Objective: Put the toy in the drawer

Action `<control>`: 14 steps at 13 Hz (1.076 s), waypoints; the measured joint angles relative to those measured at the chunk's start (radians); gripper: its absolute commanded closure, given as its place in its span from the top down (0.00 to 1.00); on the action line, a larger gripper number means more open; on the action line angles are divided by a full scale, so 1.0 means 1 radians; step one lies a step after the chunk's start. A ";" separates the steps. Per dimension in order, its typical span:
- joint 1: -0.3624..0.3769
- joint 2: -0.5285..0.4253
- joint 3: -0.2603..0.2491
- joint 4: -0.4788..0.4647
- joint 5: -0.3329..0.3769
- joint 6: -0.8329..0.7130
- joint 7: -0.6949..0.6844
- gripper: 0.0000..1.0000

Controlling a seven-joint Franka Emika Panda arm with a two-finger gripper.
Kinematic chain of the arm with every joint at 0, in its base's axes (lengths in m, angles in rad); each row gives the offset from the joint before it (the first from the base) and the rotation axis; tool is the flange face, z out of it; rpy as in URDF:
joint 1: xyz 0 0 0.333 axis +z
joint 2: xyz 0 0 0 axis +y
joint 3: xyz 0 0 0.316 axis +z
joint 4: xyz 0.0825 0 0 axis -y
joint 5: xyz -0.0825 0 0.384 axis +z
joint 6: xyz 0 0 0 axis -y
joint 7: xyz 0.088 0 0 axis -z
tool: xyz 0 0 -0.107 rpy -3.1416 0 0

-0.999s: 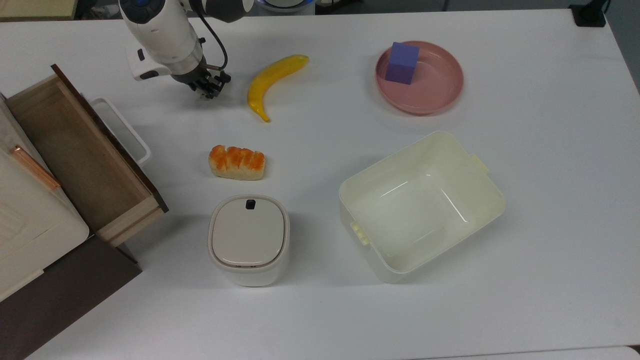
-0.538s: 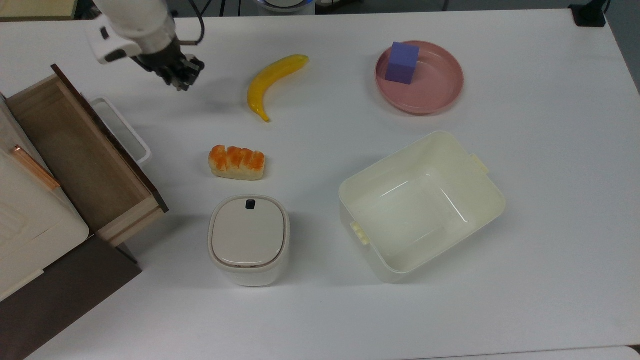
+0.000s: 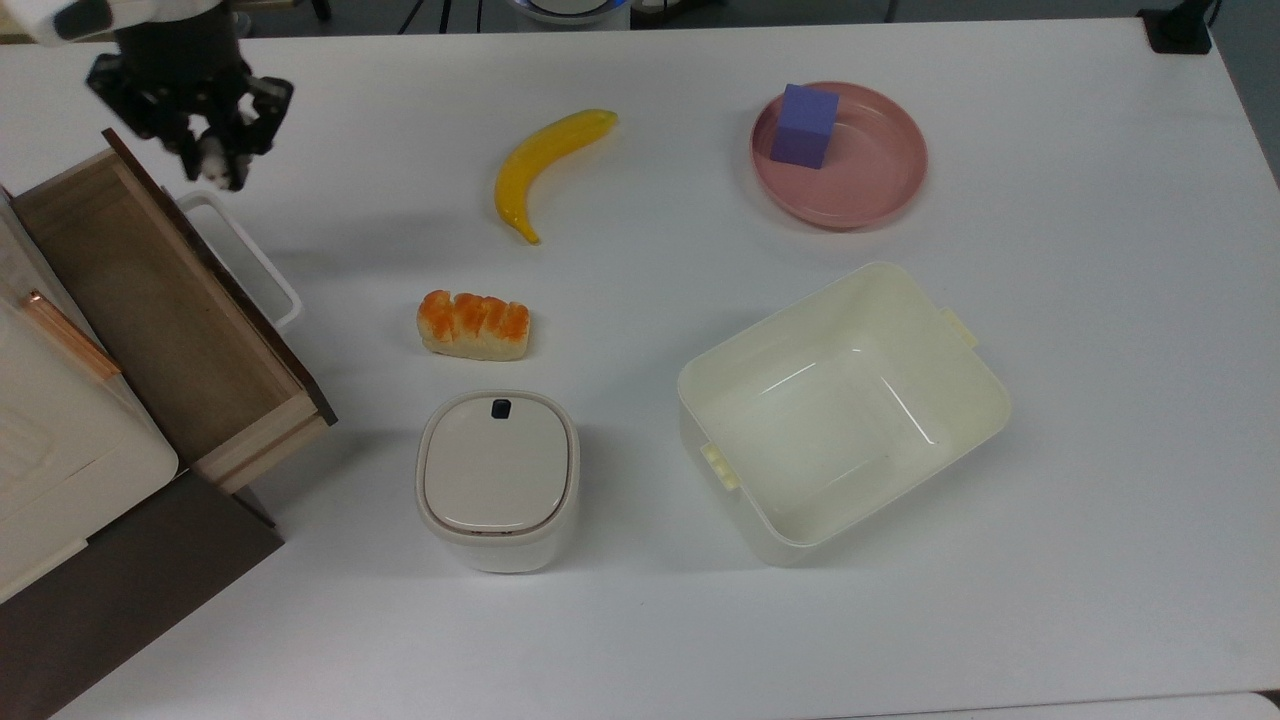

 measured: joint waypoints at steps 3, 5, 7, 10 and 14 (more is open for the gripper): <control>-0.030 0.072 -0.020 0.063 -0.018 0.190 -0.198 0.52; -0.047 0.098 -0.034 0.066 -0.018 0.242 -0.303 1.00; -0.049 0.108 -0.034 0.068 -0.018 0.246 -0.318 1.00; -0.029 0.108 -0.014 0.064 -0.015 0.229 -0.231 1.00; 0.117 0.102 0.000 0.065 -0.015 0.089 0.051 1.00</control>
